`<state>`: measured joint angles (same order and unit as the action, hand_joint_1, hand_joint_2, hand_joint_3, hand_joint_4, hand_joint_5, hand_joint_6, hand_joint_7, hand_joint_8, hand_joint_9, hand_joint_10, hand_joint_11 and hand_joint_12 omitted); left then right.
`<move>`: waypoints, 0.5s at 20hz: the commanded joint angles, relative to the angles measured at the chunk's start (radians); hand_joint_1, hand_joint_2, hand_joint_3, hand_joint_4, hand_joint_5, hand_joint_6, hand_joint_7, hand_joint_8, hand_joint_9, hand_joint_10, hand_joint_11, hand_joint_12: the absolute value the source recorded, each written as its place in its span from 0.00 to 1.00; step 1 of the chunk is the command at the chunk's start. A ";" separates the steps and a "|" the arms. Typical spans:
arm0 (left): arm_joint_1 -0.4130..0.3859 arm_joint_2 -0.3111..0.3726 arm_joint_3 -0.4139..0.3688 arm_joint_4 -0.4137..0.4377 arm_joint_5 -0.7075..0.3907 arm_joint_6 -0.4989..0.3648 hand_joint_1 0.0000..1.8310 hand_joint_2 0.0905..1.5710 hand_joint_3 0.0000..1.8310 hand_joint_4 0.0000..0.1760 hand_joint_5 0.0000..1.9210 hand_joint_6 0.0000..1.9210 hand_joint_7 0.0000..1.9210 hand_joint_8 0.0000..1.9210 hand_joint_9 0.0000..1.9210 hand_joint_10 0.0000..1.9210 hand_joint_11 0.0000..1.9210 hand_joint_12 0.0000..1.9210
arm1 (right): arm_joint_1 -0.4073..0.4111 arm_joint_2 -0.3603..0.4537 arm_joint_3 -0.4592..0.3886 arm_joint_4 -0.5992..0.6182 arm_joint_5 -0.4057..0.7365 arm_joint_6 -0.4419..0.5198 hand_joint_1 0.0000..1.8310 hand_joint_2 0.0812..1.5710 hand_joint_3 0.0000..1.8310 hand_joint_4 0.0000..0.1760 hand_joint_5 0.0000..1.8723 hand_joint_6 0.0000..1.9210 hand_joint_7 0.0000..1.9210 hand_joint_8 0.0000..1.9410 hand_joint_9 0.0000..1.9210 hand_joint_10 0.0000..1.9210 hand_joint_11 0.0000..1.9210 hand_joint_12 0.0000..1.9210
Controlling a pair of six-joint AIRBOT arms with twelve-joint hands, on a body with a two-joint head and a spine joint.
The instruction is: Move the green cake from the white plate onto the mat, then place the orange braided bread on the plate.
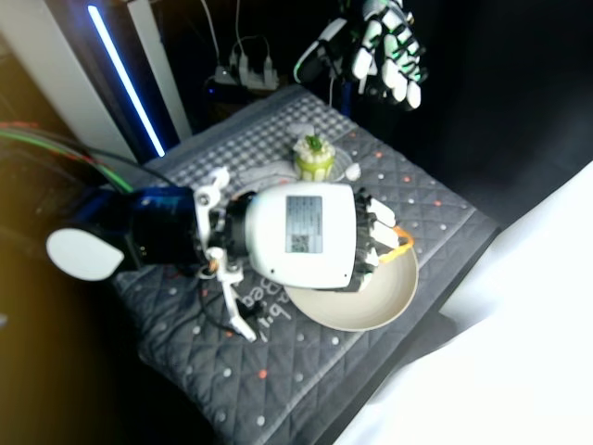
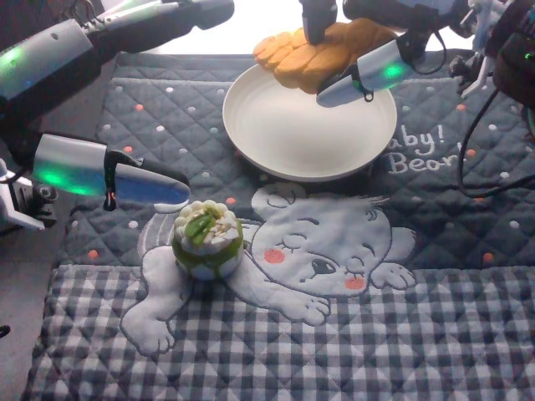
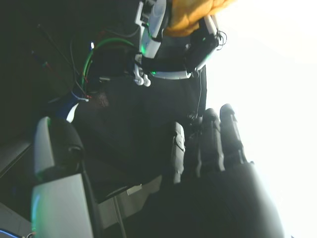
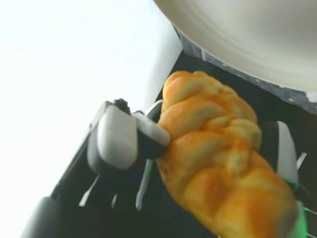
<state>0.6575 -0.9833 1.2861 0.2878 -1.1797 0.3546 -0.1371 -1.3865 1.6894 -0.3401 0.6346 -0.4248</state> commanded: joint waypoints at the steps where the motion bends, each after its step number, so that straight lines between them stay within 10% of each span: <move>1: -0.012 -0.002 0.004 -0.044 -0.125 -0.008 0.46 0.48 0.00 0.34 0.12 0.00 0.00 0.00 0.01 0.00 0.00 0.00 | 0.017 0.013 0.002 0.040 0.115 0.001 0.66 0.76 0.00 0.00 0.41 0.66 0.43 0.73 0.55 0.89 0.58 0.97; 3: -0.009 -0.001 0.003 -0.045 -0.125 -0.012 0.44 0.49 0.00 0.21 0.08 0.00 0.00 0.00 0.02 0.00 0.00 0.00 | 0.017 0.013 -0.009 0.031 0.116 0.001 0.67 0.77 0.00 0.00 0.39 0.55 0.43 0.78 0.46 0.72 0.44 0.88; 5: -0.008 -0.001 0.003 -0.047 -0.125 -0.018 0.45 0.50 0.00 0.19 0.12 0.01 0.00 0.00 0.01 0.00 0.00 0.00 | 0.017 0.013 -0.031 0.013 0.128 0.001 0.59 0.62 0.00 0.00 0.27 0.08 0.31 0.39 0.31 0.57 0.25 0.86; 8: -0.002 0.001 0.001 -0.051 -0.125 -0.021 0.43 0.49 0.00 0.48 0.05 0.00 0.00 0.00 0.02 0.00 0.00 0.00 | 0.017 0.025 -0.069 -0.014 0.173 0.001 0.38 0.53 0.00 0.91 0.03 0.00 0.13 0.00 0.16 0.07 0.00 0.69; 9: 0.002 0.003 -0.002 -0.054 -0.126 -0.021 0.43 0.49 0.00 0.48 0.05 0.00 0.00 0.00 0.02 0.00 0.00 0.00 | 0.017 0.036 -0.084 -0.028 0.177 0.001 0.38 0.53 0.00 0.91 0.03 0.00 0.13 0.00 0.16 0.07 0.00 0.69; 10: 0.007 0.008 -0.005 -0.059 -0.129 -0.021 0.46 0.50 0.00 0.25 0.15 0.01 0.00 0.00 0.00 0.00 0.00 0.00 | 0.017 0.050 -0.105 -0.059 0.178 0.001 0.33 0.50 0.00 0.98 0.01 0.00 0.08 0.00 0.11 0.03 0.00 0.61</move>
<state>0.6712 -0.9817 1.2827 0.2737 -1.1870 0.3416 -0.1337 -1.3560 1.5799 -0.4347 0.6991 -0.4236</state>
